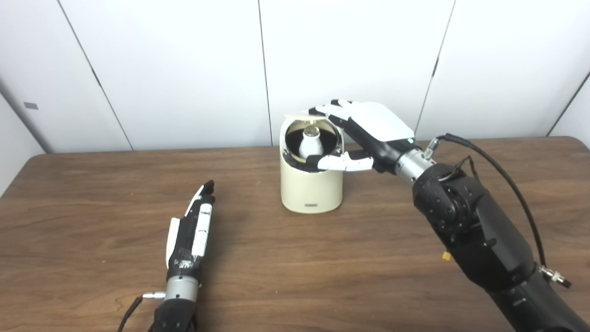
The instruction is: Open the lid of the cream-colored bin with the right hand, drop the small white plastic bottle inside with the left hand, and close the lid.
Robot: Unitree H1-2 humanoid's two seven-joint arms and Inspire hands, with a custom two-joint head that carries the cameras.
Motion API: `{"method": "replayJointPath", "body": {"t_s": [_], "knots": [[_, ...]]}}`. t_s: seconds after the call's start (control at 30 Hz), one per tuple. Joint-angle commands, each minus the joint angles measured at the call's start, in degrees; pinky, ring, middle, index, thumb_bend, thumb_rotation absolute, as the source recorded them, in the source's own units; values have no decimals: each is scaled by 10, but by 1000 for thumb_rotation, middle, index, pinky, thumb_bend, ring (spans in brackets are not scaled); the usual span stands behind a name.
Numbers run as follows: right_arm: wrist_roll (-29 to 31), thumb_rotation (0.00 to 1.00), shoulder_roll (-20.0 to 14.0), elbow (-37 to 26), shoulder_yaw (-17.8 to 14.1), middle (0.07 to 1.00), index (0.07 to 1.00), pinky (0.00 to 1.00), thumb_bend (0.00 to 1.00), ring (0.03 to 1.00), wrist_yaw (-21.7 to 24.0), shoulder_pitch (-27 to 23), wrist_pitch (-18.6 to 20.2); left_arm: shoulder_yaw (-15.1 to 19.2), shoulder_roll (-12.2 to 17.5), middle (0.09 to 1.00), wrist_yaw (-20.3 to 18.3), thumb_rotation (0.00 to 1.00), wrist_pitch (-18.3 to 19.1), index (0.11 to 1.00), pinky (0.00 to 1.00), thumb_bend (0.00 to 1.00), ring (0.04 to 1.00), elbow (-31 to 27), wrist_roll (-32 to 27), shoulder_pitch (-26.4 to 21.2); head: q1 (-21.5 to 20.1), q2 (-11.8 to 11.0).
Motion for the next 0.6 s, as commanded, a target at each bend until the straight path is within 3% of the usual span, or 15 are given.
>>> {"method": "replayJointPath", "body": {"t_s": [0.0, 0.2, 0.57], "knots": [[-21, 937, -5, -8, 6, 918, 883, 997, 575, 976, -6, -14, -24, -5, -2, 950, -1, 1000, 8, 940, 954, 467, 930, -12, 4, -3, 1, 2], [-59, 998, -11, 0, 23, 930, 843, 1000, 568, 996, -5, -7, -49, -5, -6, 950, 2, 1000, 6, 936, 936, 470, 927, -13, -1, -5, 5, 3], [-103, 1000, -10, -12, 23, 963, 849, 1000, 589, 1000, 21, 9, -47, -8, -7, 943, 4, 1000, -2, 937, 911, 444, 931, -14, -2, -4, 10, 8]]}}
